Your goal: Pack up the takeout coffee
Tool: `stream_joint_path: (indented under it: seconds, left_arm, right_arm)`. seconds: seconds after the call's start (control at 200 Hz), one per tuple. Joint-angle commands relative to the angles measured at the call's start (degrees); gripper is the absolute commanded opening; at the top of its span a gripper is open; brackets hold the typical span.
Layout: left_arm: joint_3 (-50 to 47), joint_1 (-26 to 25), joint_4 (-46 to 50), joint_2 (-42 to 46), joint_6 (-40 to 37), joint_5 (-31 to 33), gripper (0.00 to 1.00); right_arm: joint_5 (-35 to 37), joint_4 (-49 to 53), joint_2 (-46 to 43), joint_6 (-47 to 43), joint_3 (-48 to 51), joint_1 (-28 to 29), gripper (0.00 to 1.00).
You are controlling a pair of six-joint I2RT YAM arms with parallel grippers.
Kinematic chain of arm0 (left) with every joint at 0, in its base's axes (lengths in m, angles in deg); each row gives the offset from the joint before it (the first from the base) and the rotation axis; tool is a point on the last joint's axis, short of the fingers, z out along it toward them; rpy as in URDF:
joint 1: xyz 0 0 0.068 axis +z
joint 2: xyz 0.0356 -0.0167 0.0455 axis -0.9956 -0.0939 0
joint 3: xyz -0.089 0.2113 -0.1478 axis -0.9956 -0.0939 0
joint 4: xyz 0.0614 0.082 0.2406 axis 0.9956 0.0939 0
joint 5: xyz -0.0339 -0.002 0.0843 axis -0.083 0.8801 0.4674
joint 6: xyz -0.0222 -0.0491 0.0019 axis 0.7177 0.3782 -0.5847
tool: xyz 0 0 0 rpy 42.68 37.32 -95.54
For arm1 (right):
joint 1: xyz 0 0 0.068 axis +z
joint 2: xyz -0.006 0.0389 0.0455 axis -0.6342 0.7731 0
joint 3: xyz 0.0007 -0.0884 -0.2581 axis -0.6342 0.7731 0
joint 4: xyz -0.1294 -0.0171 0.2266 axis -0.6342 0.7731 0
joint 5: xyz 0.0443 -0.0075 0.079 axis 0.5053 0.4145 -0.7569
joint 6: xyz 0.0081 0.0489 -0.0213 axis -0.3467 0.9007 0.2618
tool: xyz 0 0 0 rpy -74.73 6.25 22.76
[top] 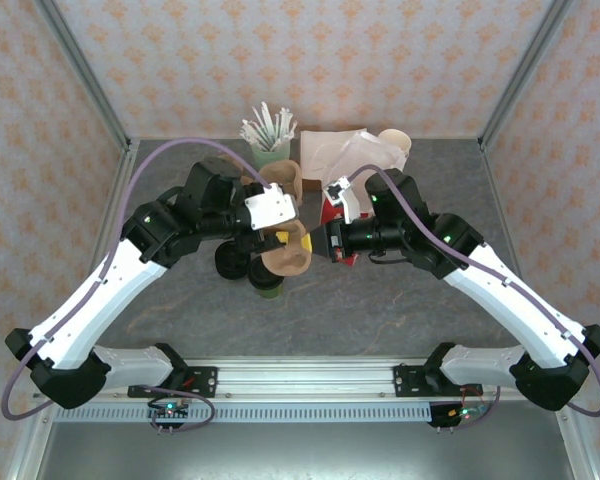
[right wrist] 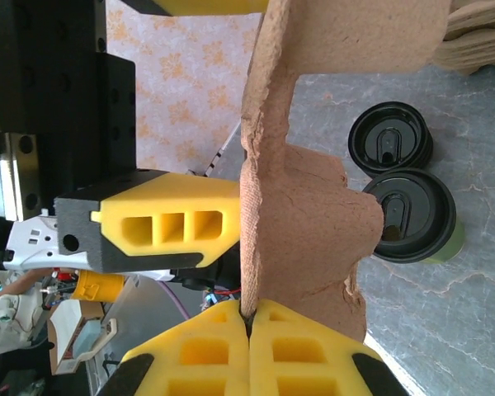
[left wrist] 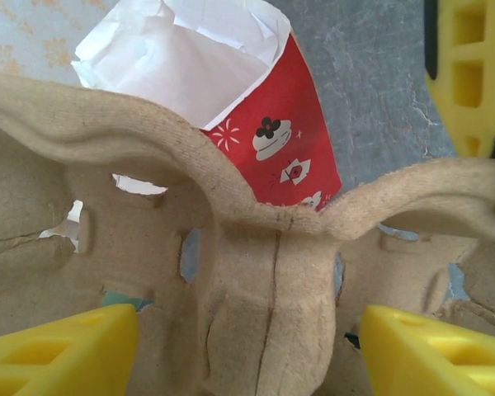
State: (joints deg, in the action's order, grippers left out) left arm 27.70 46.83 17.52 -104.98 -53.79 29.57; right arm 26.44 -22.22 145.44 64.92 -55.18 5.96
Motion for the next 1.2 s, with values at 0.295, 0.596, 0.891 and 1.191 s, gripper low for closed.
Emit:
stream_joint_path:
  seconds: [0.295, 0.596, 0.891, 1.191]
  left_arm:
    - [2.25, -0.45, -0.52, -0.34, -0.82, 0.04, 0.58]
    - [2.34, -0.43, -0.67, -0.34, -0.86, -1.73, 0.47]
    - [2.40, -0.43, -1.07, -1.07, -0.78, -2.99, 0.55]
    - [3.36, -0.45, -0.96, -1.27, 0.33, -2.49, 0.42]
  right_arm:
    - [-0.84, 0.52, -0.07, -1.20, -2.50, -0.14, 0.00]
    - [-0.96, 0.43, -0.07, -1.16, -2.81, -0.14, 0.00]
    - [-1.17, 0.70, 0.00, -1.29, -3.41, -0.23, 0.00]
    - [0.04, 1.15, 1.33, -1.05, -3.62, -0.32, 0.00]
